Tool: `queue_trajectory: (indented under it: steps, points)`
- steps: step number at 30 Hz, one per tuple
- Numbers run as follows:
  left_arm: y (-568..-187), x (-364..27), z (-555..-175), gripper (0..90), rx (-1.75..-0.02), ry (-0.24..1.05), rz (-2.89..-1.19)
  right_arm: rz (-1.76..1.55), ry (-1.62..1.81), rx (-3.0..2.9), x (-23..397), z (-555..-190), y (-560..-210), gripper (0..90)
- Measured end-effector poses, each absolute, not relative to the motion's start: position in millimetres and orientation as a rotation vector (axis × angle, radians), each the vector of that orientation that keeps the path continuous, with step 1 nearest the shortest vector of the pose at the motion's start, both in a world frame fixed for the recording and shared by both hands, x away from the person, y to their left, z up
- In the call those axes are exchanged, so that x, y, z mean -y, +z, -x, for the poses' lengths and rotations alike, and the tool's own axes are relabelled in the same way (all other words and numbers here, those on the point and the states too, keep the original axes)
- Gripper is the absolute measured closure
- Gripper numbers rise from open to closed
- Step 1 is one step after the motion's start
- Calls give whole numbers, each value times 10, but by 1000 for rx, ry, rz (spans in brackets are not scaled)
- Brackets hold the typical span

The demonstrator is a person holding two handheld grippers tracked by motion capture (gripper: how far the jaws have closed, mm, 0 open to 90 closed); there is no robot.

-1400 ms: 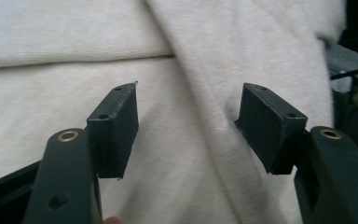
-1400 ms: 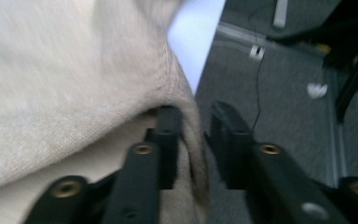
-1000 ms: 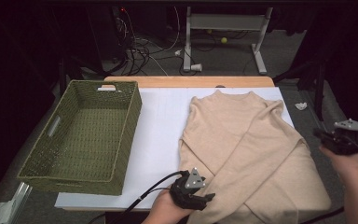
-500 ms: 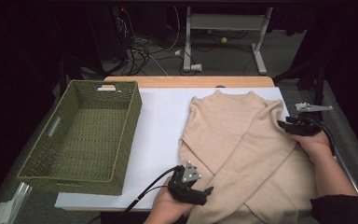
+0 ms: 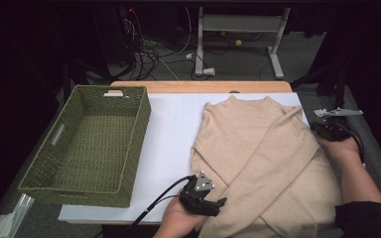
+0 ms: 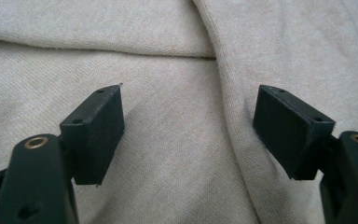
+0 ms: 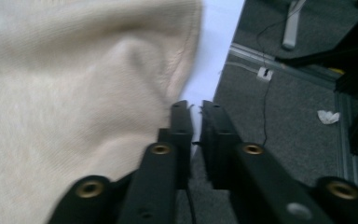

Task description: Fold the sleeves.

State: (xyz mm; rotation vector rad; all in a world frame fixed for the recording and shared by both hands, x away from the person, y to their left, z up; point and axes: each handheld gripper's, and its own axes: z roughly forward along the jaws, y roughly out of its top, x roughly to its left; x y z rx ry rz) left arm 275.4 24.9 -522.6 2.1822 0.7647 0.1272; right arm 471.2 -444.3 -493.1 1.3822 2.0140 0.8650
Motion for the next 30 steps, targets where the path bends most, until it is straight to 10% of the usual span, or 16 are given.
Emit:
queue_trajectory:
  steps: [5, 10, 15, 30]
  points:
    - [-5226, -253, -2758, 299, -757, 111, -2184, -1364, 909, -2025, 4347, -4867, -4880, 794]
    - [-5226, -252, -2757, 299, -758, 112, -2185, -1408, 856, -2073, 4172, -5063, -5005, 549]
    - [-5229, -255, -2764, 300, -762, 102, -2178, -1362, 871, -2116, 4134, -5091, -5023, 891]
    - [-5229, -269, -2774, 338, -785, 99, -2167, -1363, 906, -2005, 4215, -5187, -4791, 745]
